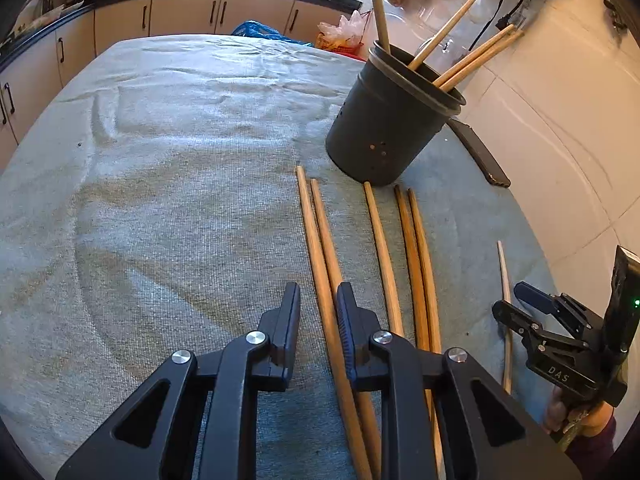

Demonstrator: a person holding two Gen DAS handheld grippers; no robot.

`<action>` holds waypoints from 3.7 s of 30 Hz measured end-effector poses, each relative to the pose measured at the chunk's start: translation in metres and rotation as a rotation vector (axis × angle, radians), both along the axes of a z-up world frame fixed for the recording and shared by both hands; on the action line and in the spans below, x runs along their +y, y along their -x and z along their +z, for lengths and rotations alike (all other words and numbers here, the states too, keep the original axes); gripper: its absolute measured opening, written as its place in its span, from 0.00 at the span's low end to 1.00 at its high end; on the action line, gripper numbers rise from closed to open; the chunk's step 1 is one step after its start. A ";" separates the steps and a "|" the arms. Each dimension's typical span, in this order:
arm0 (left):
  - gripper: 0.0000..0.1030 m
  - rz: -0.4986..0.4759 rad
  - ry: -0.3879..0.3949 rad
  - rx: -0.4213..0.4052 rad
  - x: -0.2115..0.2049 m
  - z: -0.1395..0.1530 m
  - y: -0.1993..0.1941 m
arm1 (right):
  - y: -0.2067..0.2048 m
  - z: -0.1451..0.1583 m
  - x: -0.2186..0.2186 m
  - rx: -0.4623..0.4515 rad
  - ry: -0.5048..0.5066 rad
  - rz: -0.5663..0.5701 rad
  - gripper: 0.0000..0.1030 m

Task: Organize utensils
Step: 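Grasp one wooden chopstick with the left gripper while the right gripper grasps another, then lift both held chopsticks over the grey cup and open both grippers to drop them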

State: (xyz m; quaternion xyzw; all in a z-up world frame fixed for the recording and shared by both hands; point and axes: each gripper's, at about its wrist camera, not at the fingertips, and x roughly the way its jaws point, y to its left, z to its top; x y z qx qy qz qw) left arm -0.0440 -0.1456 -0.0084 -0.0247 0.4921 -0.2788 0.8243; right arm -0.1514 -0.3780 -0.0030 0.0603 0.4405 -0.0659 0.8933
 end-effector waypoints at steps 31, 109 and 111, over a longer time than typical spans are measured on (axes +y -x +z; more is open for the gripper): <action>0.08 0.004 -0.211 0.056 -0.001 0.011 0.020 | 0.011 0.007 -0.046 0.139 -0.241 0.038 0.28; 0.05 0.129 0.061 -0.583 0.027 0.252 0.106 | 0.054 0.215 -0.004 -0.509 -0.098 0.047 0.06; 0.05 0.129 0.087 -0.588 0.021 0.263 0.089 | 0.041 0.230 -0.006 -0.553 -0.118 0.042 0.06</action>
